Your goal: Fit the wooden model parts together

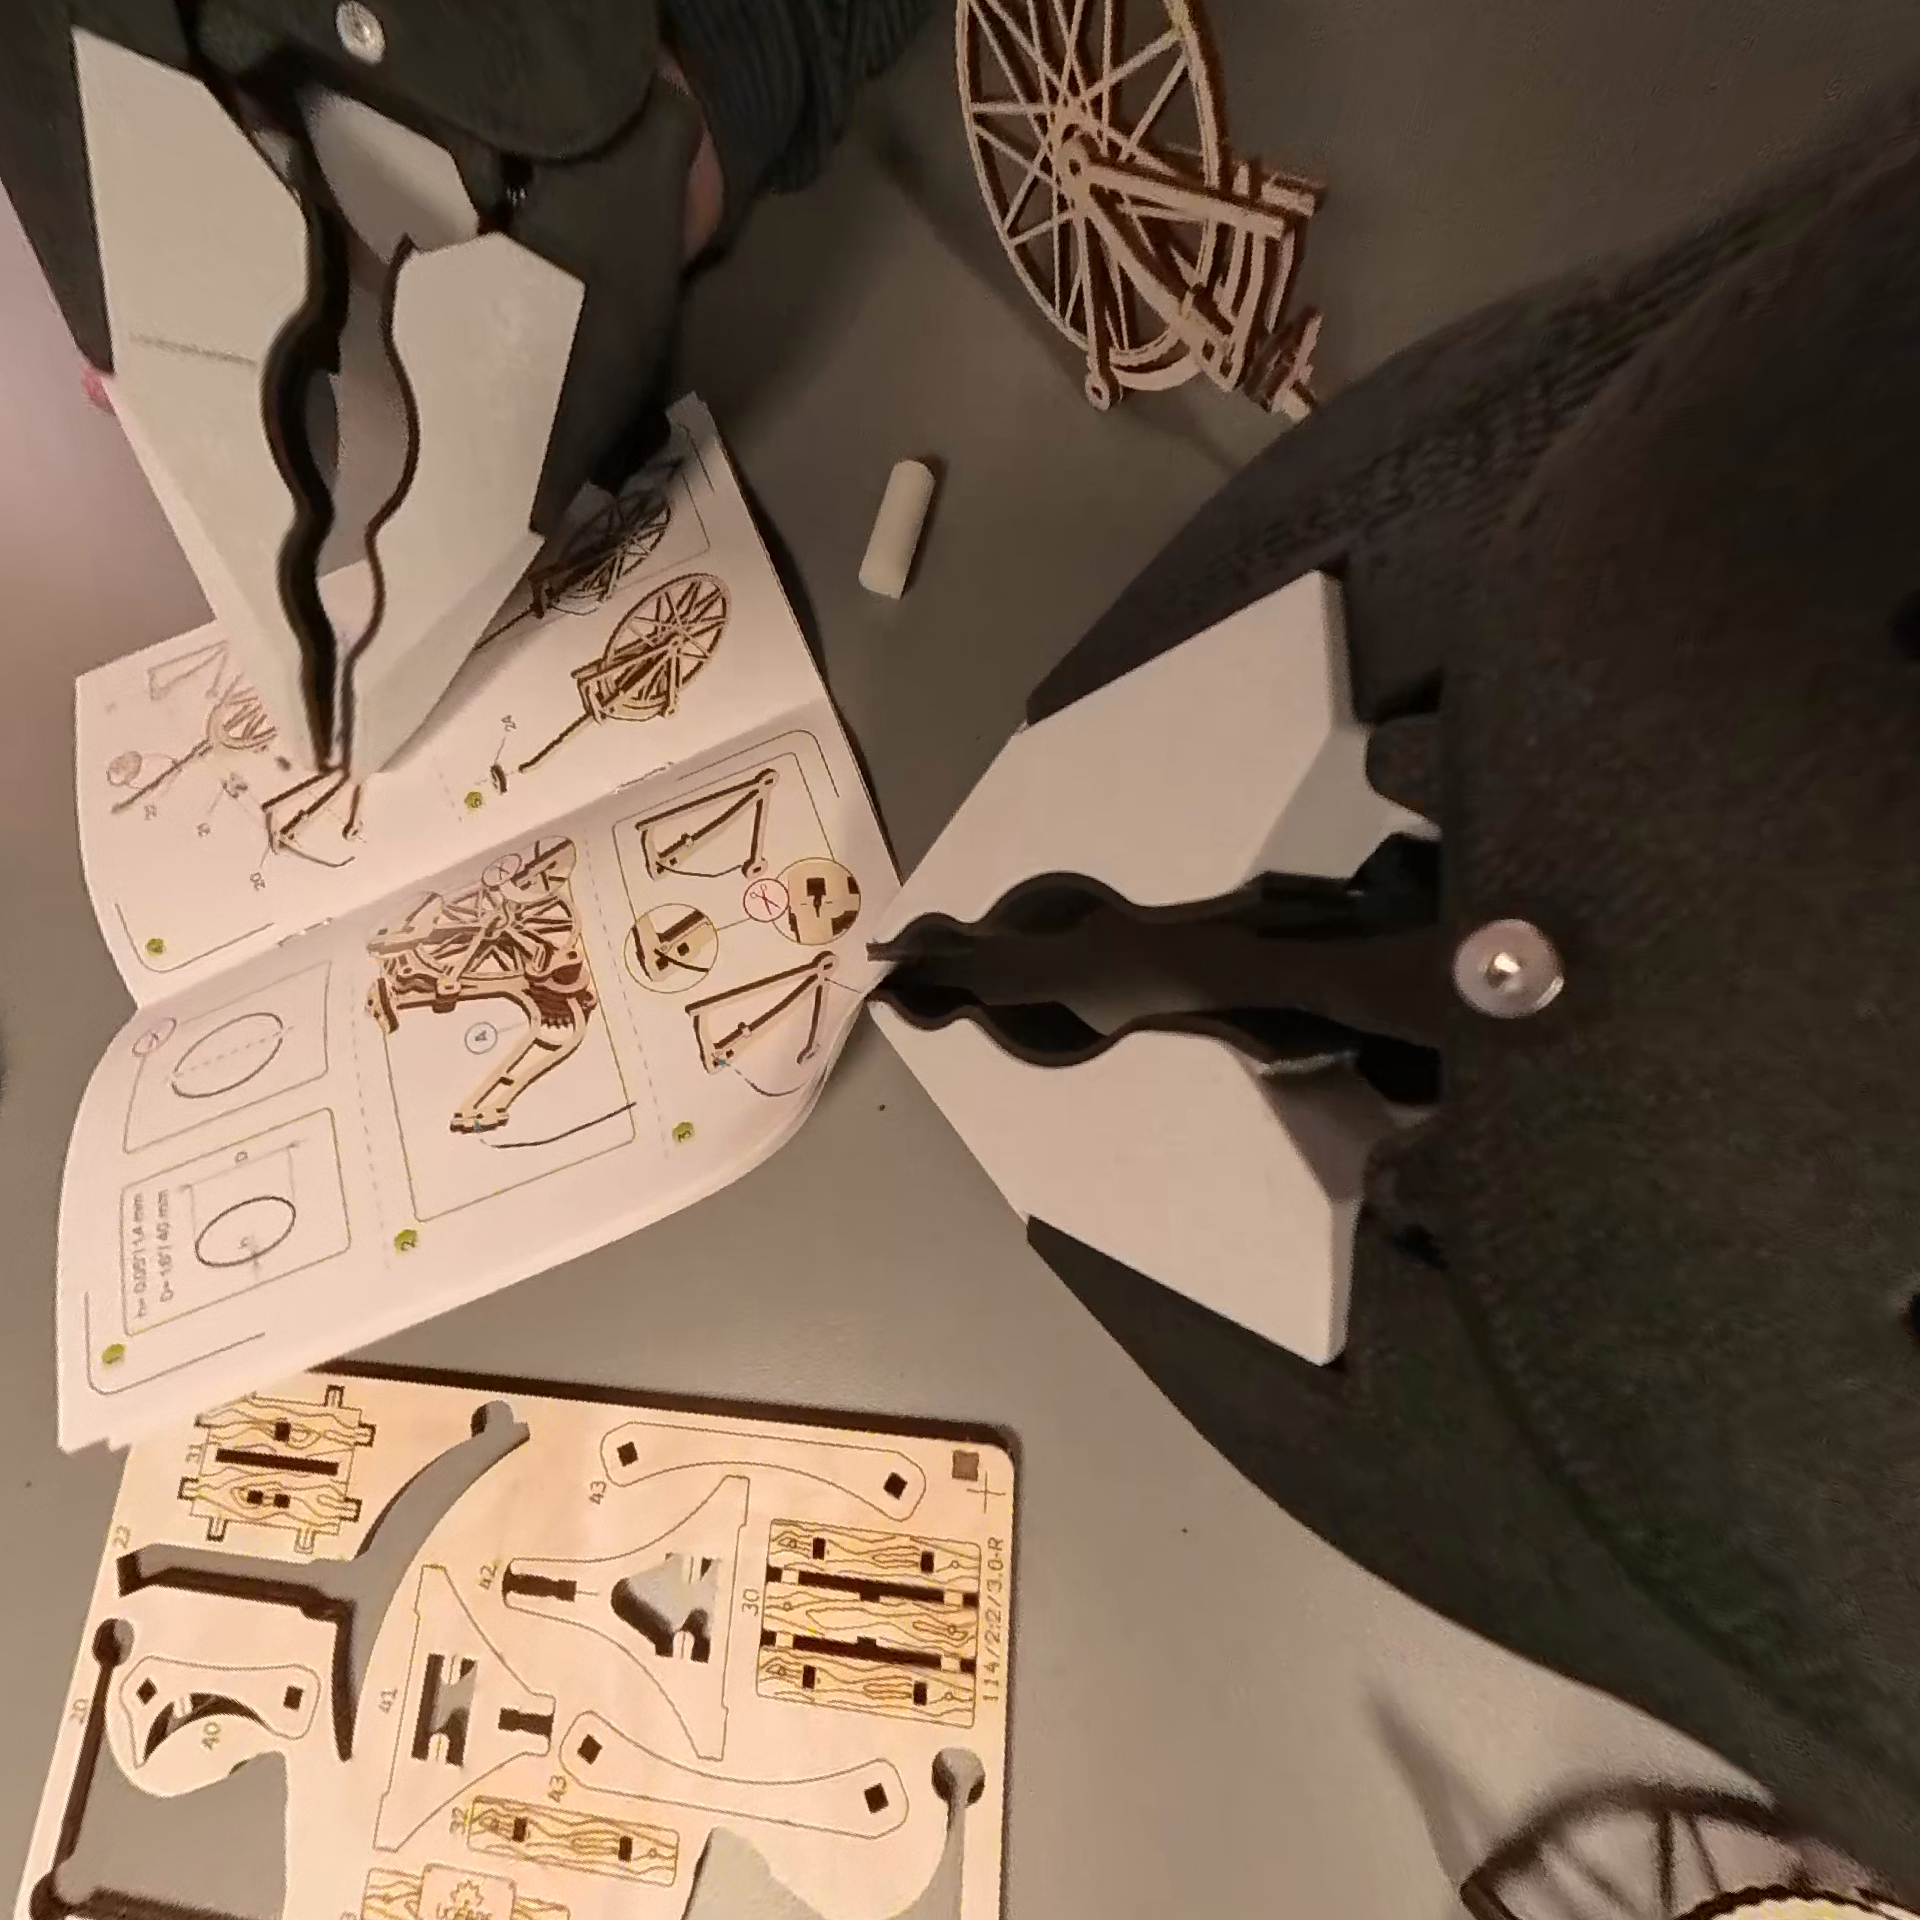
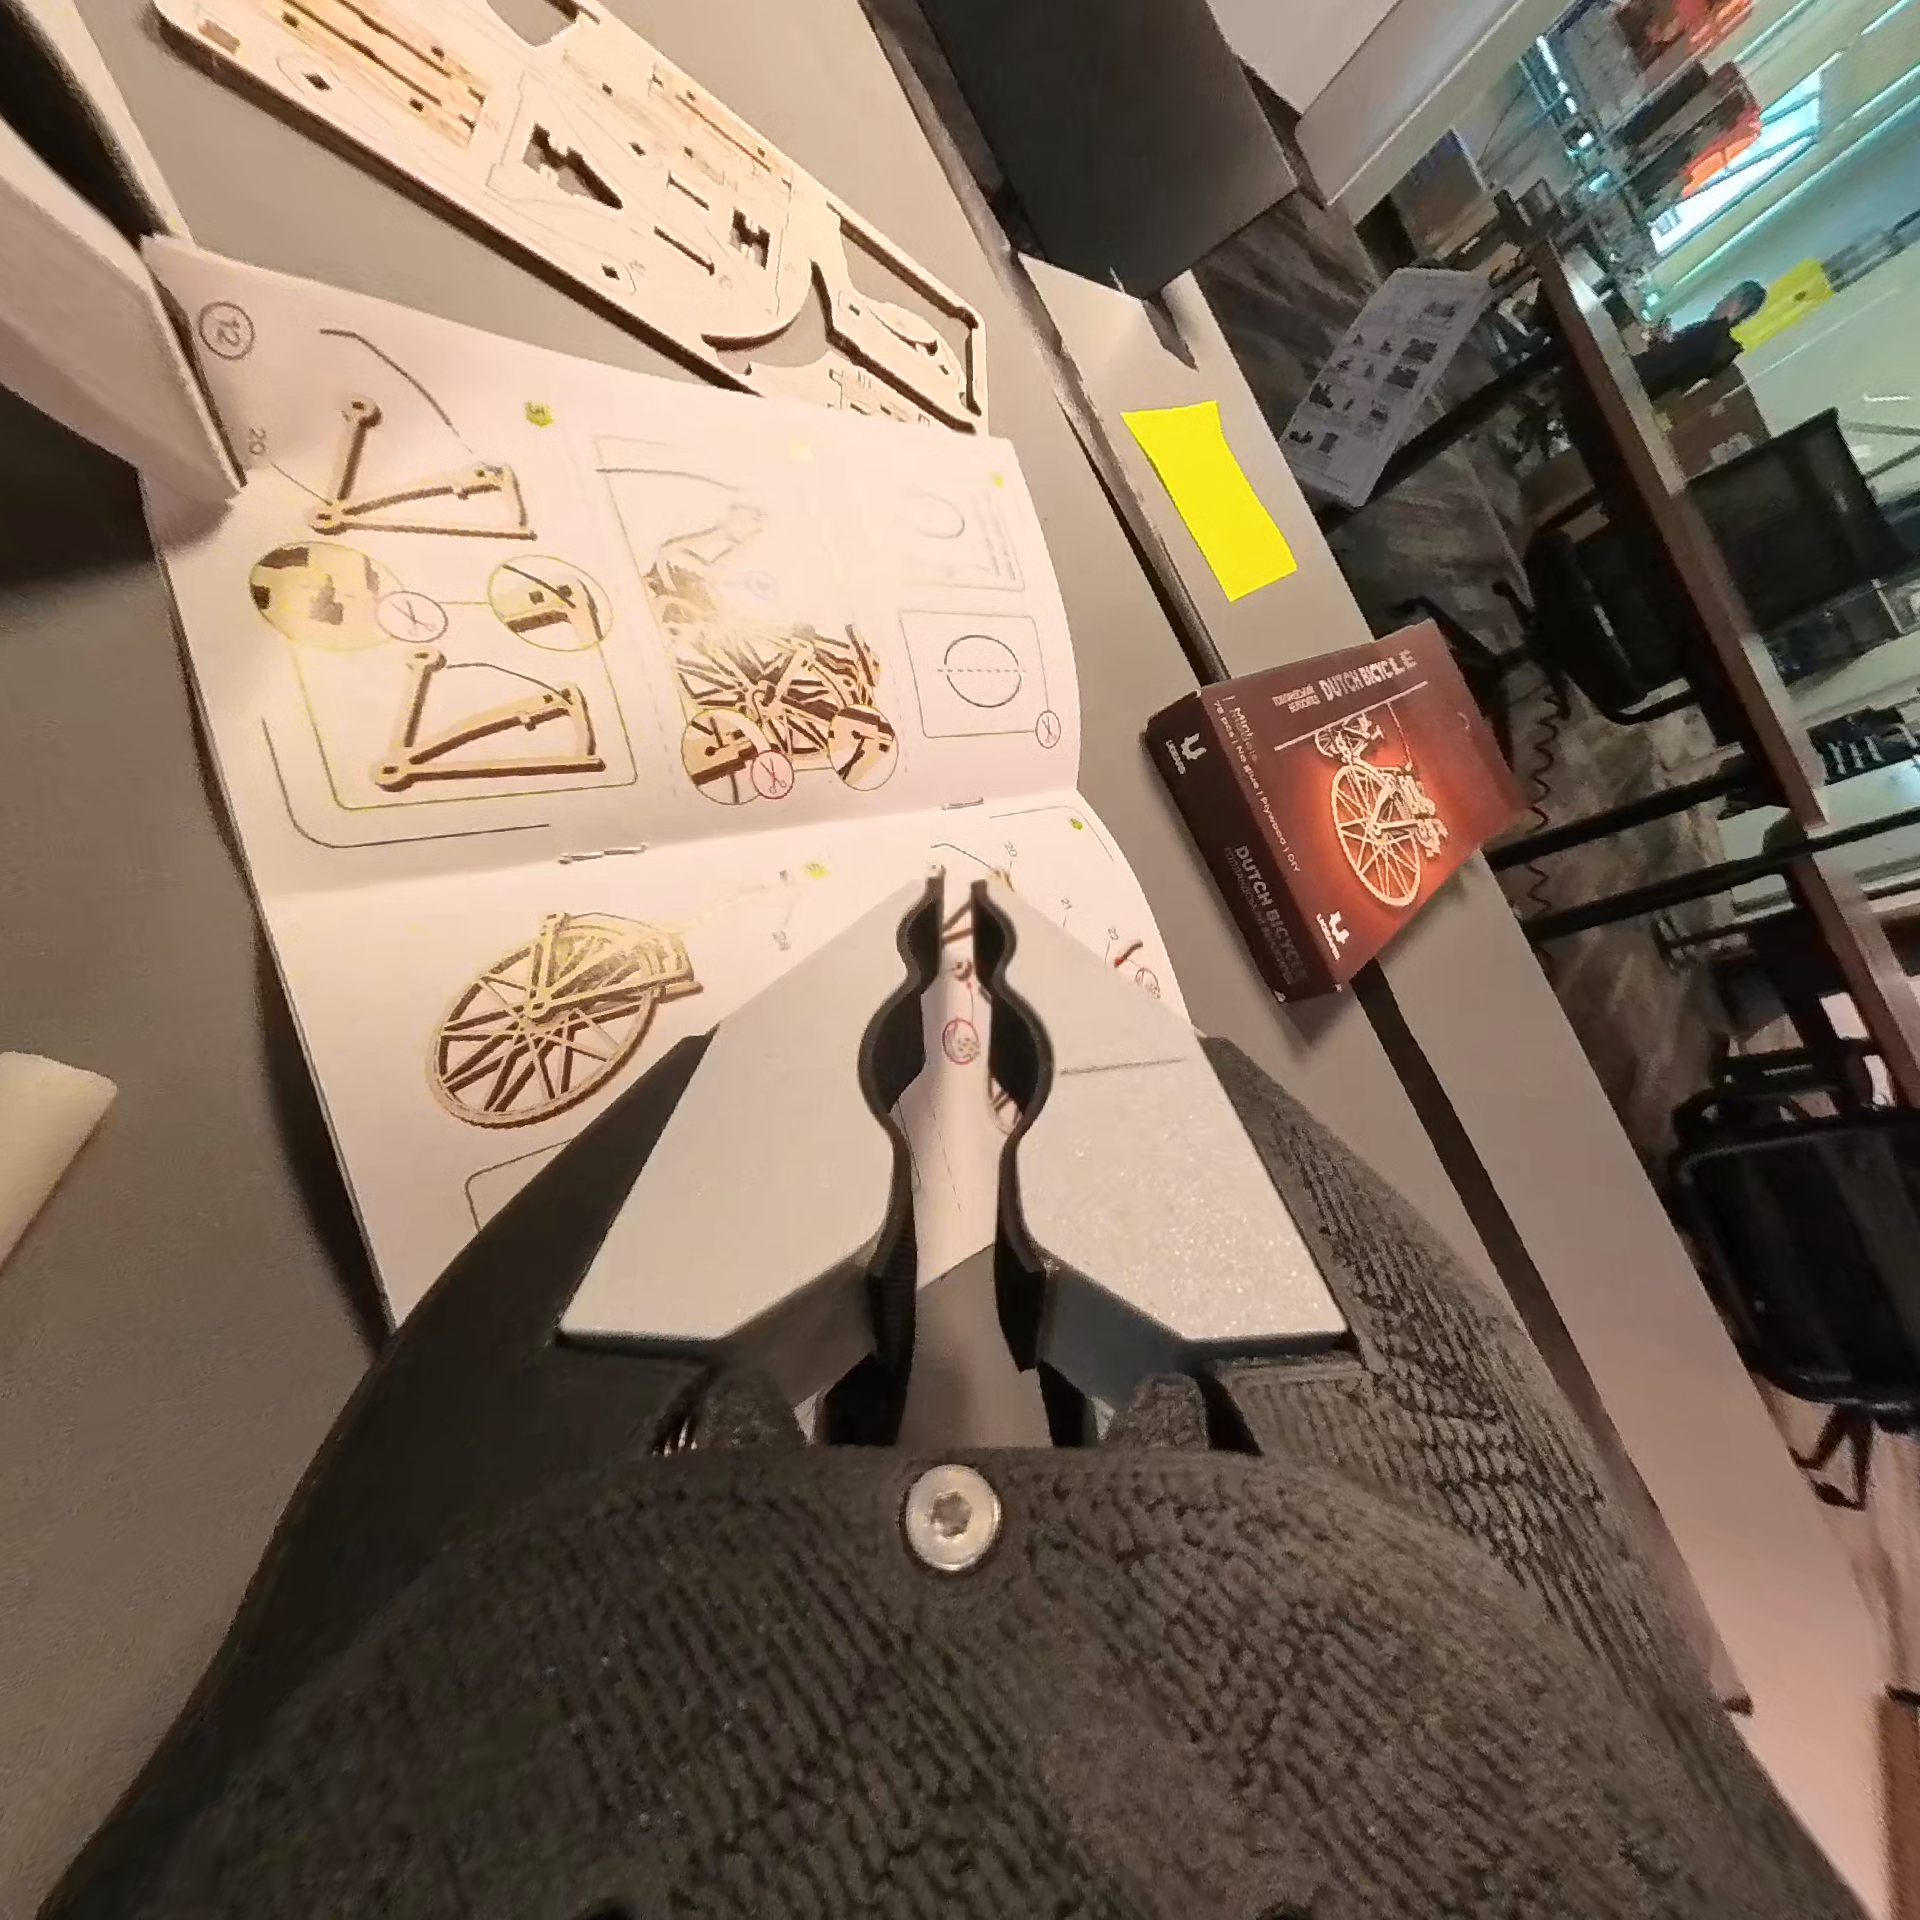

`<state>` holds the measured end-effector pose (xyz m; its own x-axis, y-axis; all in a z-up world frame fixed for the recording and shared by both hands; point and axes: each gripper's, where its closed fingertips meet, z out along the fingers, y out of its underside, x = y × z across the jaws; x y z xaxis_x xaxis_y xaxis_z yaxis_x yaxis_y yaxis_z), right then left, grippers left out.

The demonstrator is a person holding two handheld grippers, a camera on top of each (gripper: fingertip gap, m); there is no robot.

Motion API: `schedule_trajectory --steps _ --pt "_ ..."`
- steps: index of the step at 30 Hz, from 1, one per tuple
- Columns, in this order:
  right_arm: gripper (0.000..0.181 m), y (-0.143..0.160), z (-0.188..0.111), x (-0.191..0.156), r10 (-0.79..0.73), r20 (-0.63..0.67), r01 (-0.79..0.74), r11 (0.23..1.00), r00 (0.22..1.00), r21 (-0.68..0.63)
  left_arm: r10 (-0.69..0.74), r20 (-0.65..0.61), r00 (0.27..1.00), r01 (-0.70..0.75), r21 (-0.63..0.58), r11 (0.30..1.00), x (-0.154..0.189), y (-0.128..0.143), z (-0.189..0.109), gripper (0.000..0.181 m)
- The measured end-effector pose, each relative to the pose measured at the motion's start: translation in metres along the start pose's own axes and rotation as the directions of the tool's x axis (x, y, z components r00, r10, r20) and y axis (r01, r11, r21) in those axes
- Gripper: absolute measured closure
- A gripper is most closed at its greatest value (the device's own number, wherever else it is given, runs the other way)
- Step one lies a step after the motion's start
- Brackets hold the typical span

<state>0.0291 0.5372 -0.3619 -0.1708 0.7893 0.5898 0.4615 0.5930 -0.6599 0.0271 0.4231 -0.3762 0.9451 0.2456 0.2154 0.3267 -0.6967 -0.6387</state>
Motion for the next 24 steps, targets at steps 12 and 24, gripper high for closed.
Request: schedule_trajectory --steps 12,24 --pt "0.161 -0.025 -0.017 0.018 0.123 -0.038 -0.113 0.972 0.992 0.204 -0.016 0.017 1.000 0.016 0.025 1.000 -0.001 -0.003 0.002 0.179" --pt "0.163 -0.043 -0.032 0.023 0.096 -0.082 -0.064 0.944 0.992 0.324 -0.110 0.113 0.987 0.082 0.222 0.972 -0.034 -0.027 -0.012 0.181"
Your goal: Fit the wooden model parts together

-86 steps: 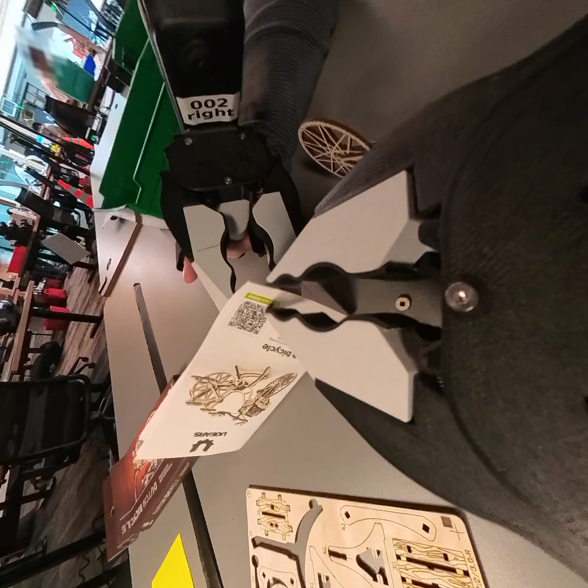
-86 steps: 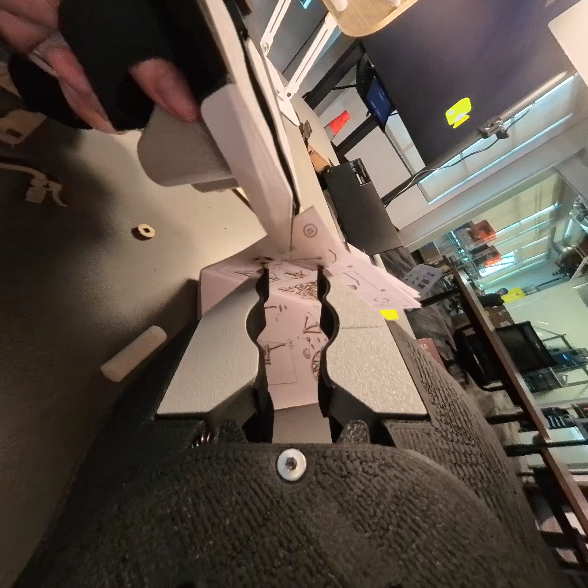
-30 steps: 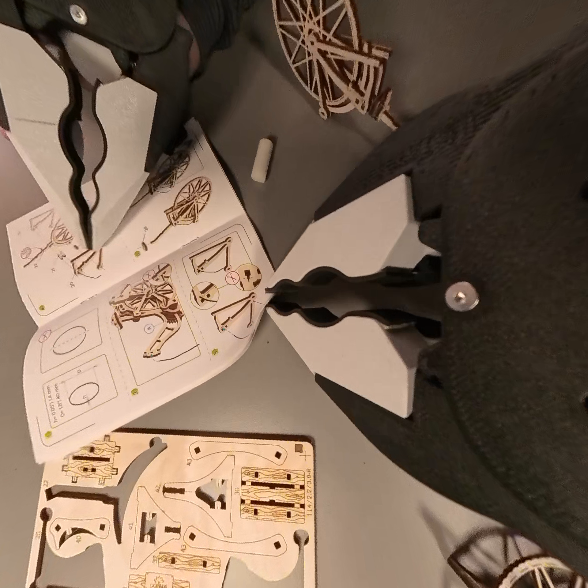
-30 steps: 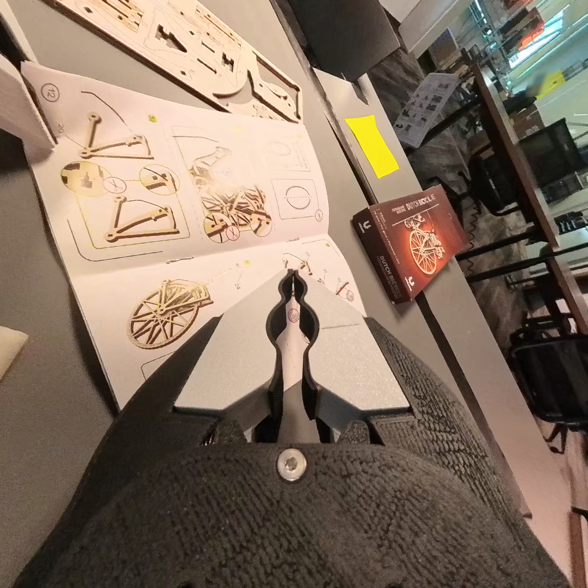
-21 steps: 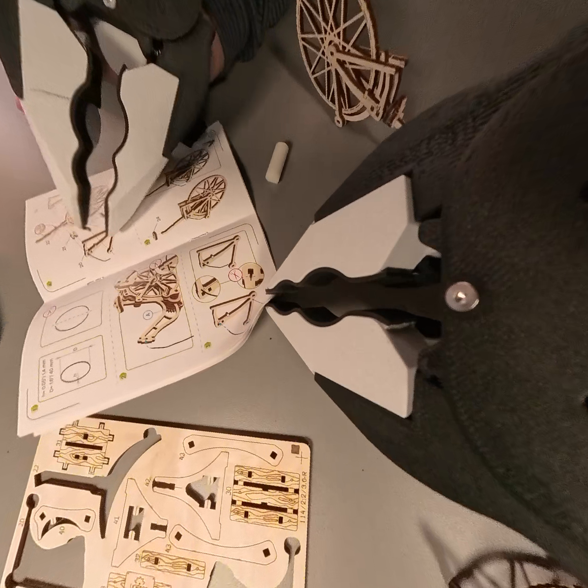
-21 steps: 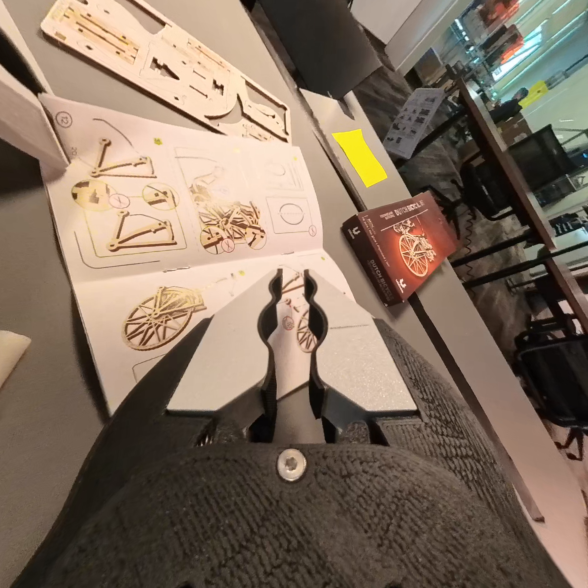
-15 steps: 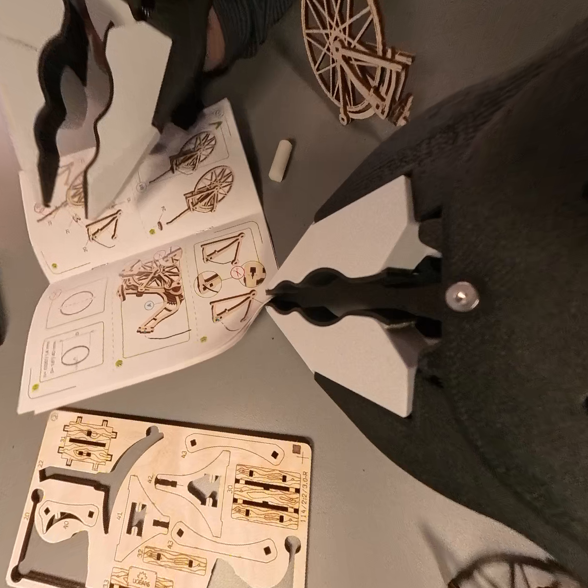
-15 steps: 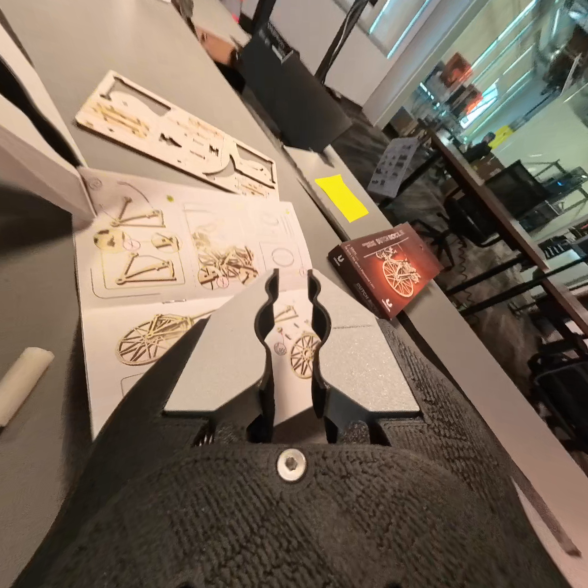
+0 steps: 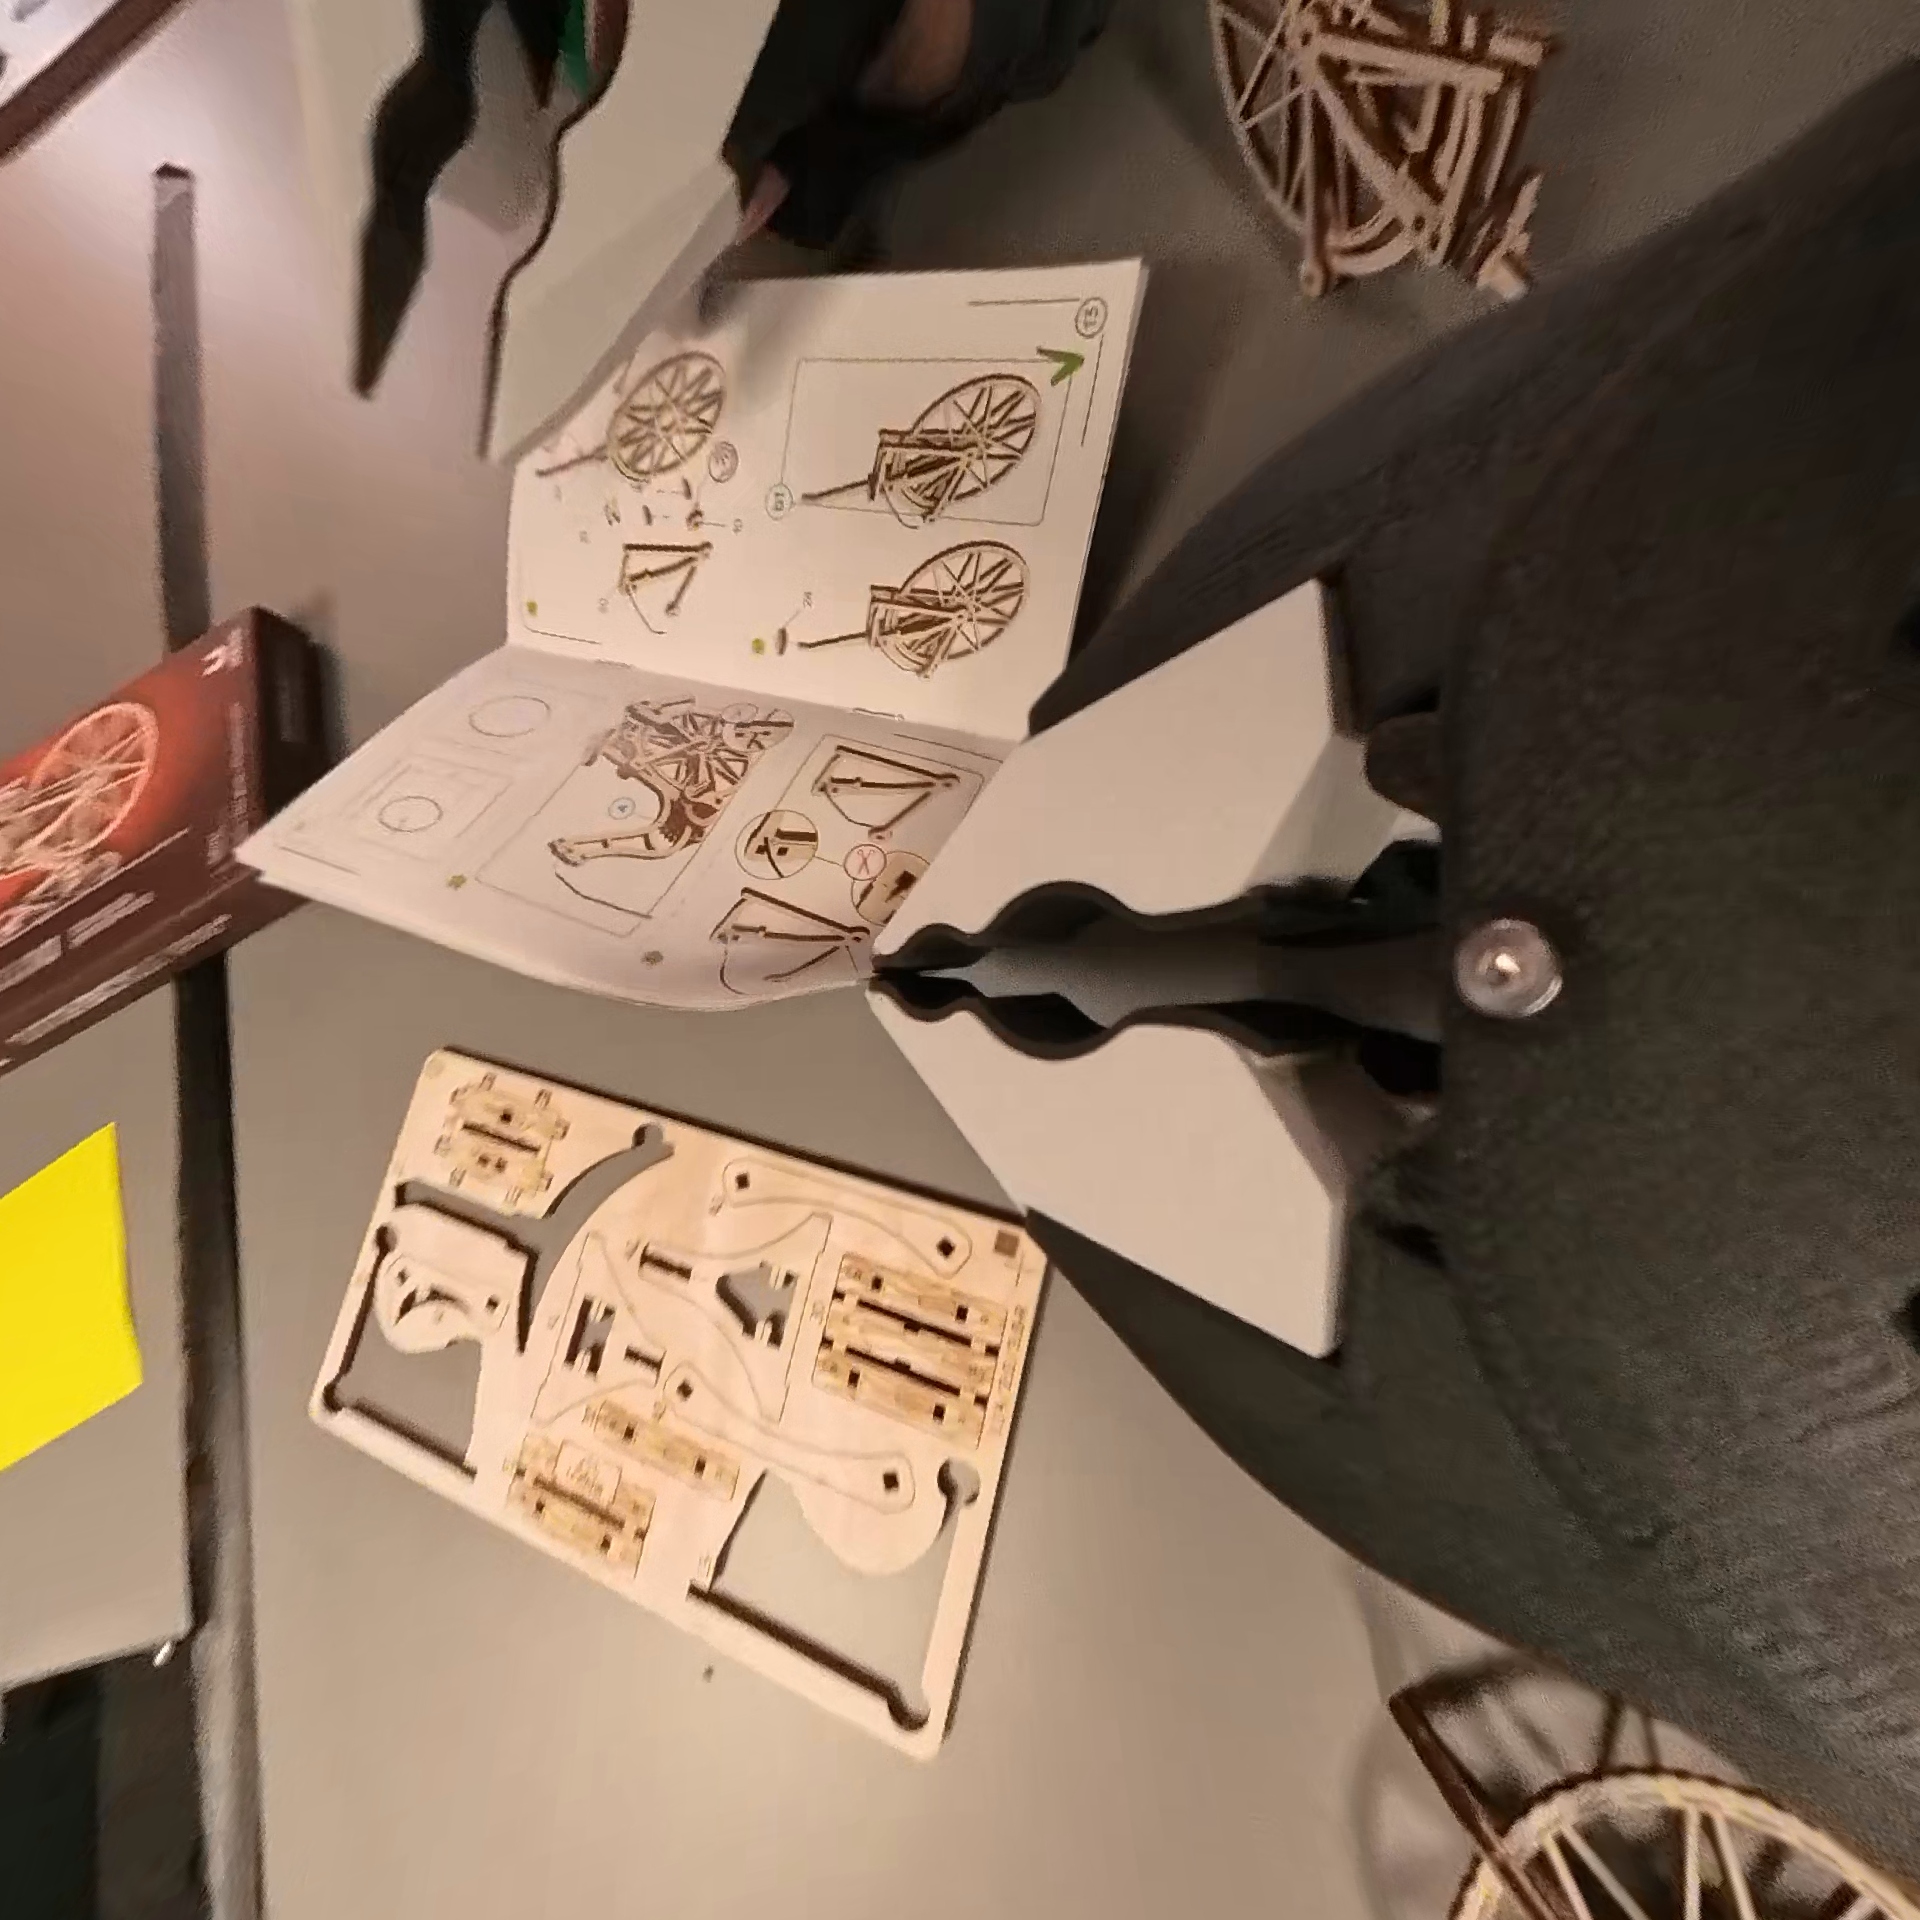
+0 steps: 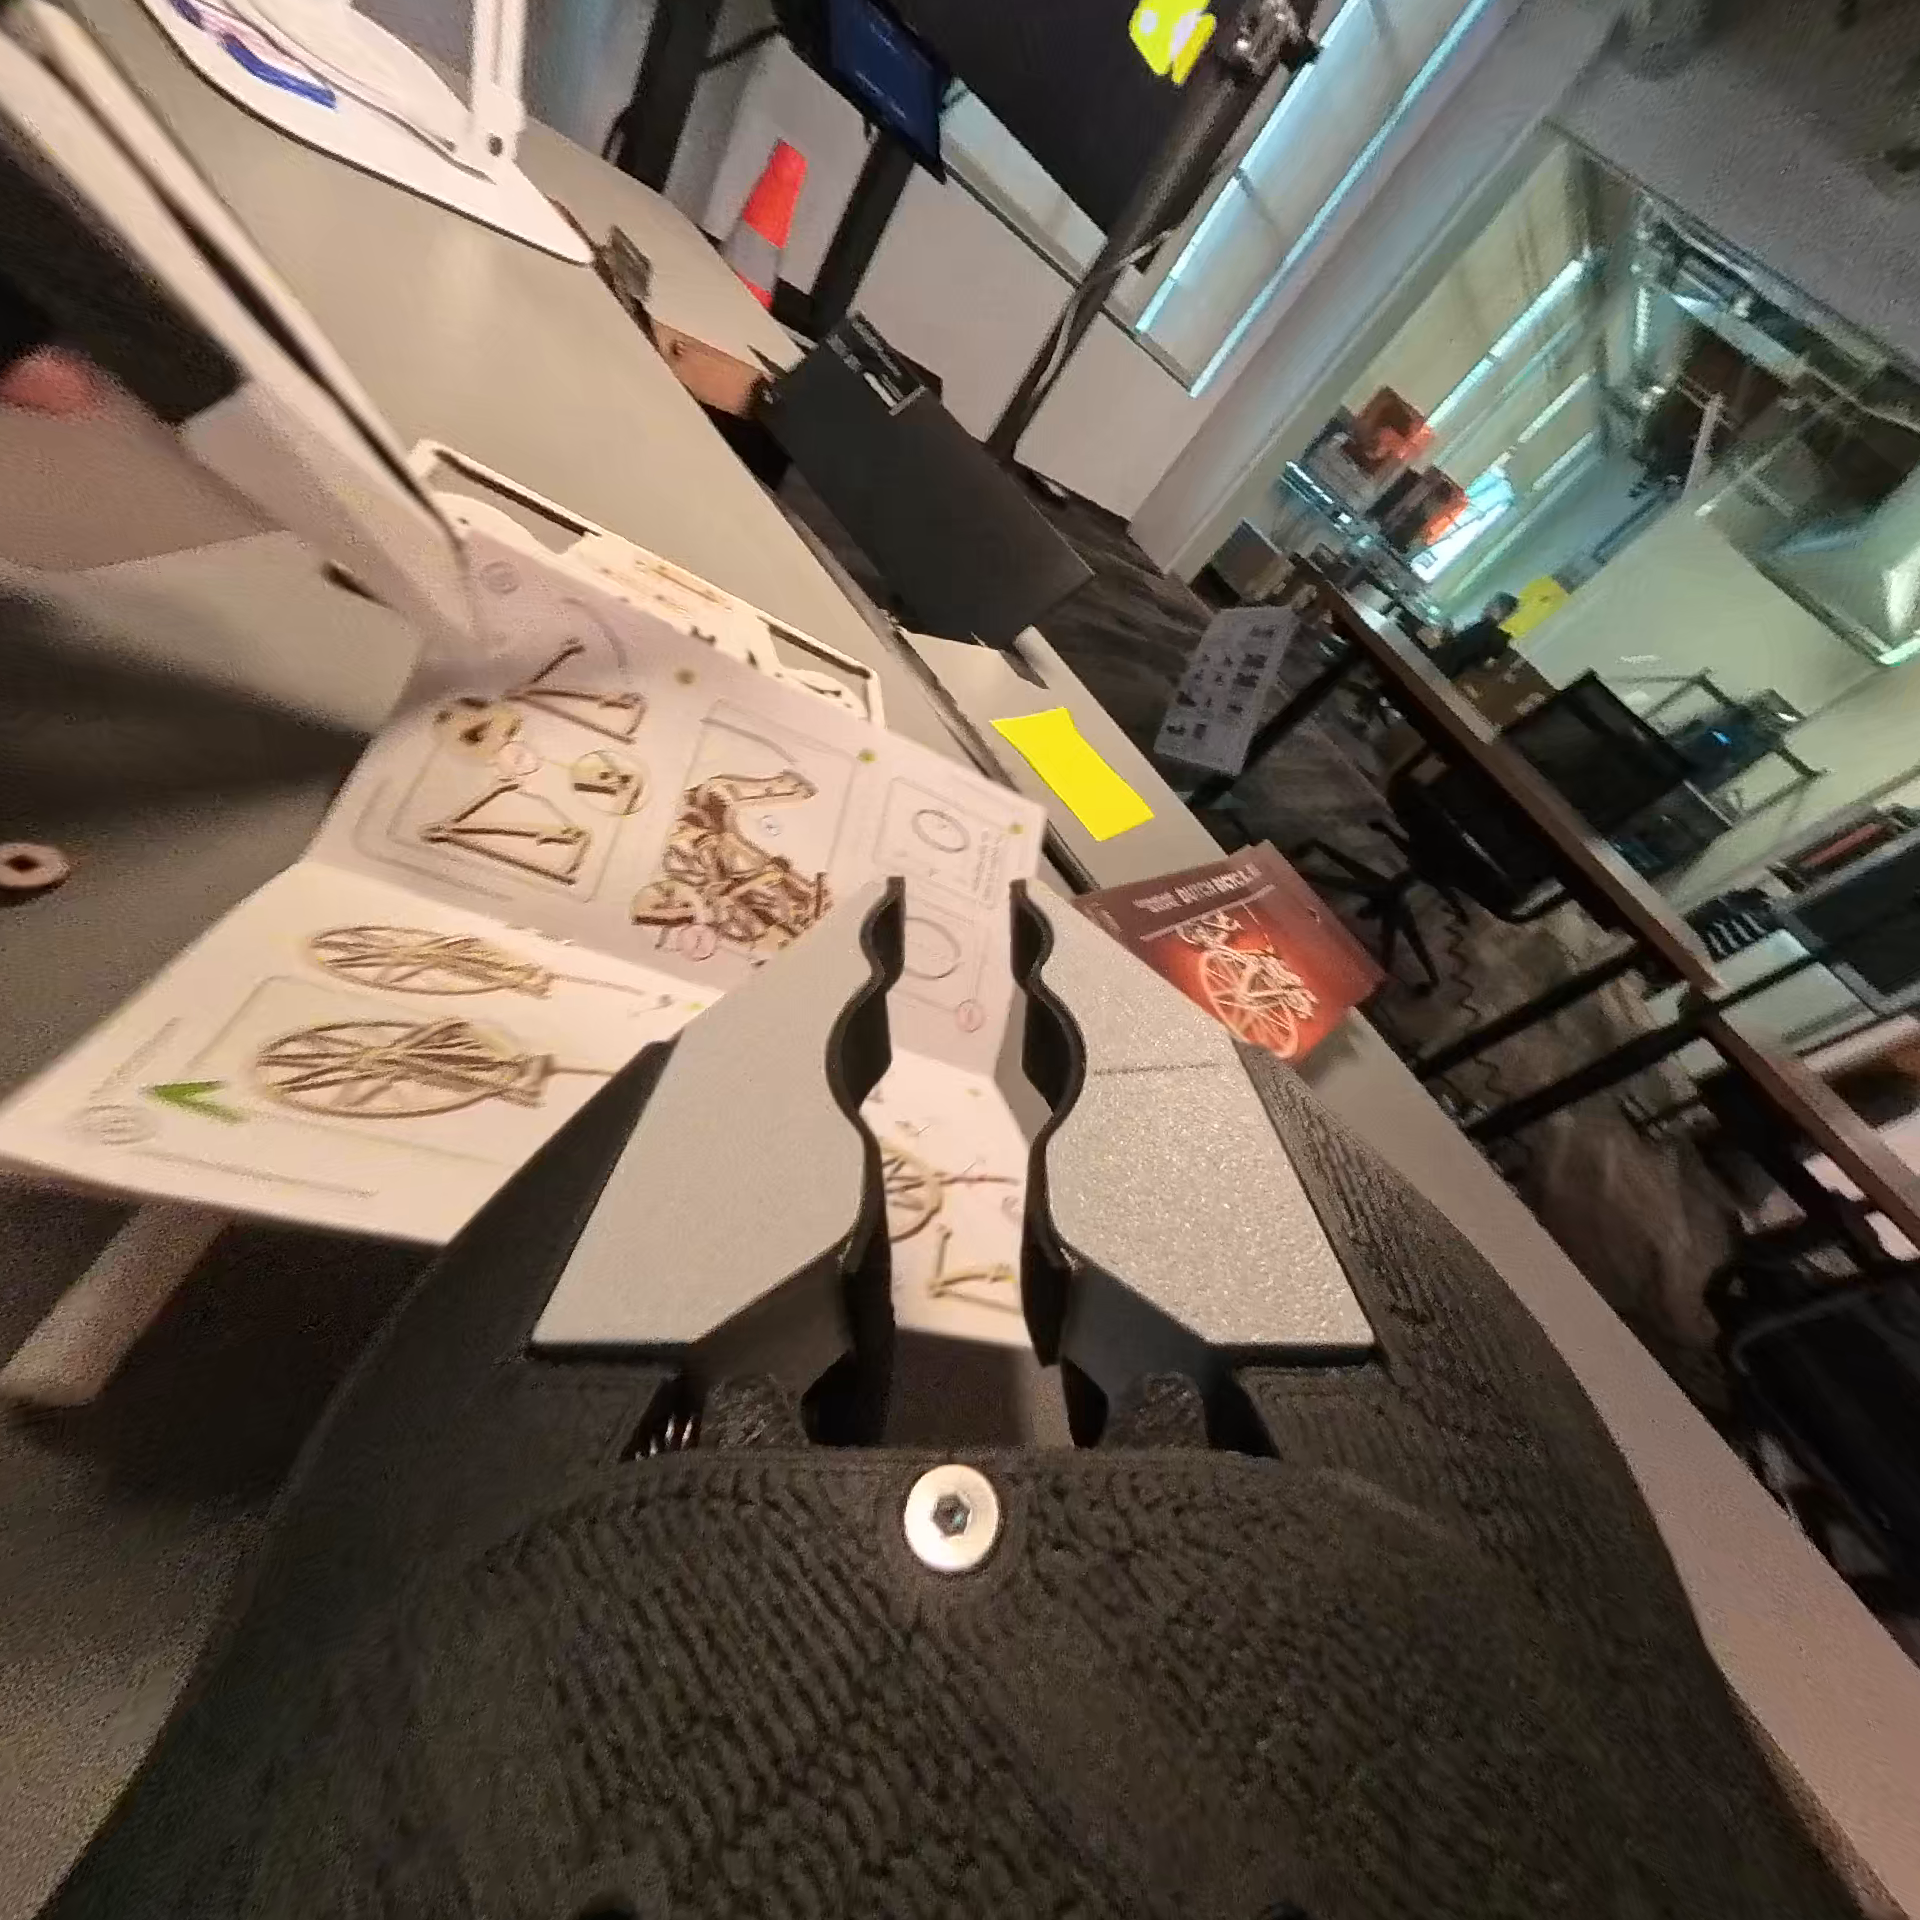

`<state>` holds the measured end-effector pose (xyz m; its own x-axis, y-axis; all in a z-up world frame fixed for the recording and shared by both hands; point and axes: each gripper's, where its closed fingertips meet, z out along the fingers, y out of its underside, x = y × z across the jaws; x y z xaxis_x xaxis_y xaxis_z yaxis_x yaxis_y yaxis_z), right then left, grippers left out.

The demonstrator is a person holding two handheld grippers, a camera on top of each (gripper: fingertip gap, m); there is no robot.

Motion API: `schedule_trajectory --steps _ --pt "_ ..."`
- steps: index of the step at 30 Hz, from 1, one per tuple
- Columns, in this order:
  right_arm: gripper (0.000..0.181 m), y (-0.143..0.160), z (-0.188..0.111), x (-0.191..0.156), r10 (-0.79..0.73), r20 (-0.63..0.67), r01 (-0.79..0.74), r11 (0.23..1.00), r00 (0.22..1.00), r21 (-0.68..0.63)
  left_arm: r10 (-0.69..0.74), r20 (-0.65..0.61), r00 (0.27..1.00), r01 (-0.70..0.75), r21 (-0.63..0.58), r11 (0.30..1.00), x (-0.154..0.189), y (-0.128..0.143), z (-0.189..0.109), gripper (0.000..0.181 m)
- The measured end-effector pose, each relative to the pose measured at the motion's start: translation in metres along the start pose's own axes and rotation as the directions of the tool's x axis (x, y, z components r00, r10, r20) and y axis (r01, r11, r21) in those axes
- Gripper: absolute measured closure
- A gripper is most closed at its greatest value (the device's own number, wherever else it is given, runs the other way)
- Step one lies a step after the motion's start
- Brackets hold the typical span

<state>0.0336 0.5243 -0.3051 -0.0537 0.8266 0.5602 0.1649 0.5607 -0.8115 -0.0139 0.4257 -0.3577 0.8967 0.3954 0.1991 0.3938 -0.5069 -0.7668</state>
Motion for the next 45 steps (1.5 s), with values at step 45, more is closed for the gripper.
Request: schedule_trajectory --steps 45 --pt "0.163 0.035 0.007 -0.003 0.117 0.048 -0.105 0.972 0.992 -0.208 -0.132 -0.253 0.958 0.115 -0.083 0.990 0.043 0.016 -0.014 0.181"
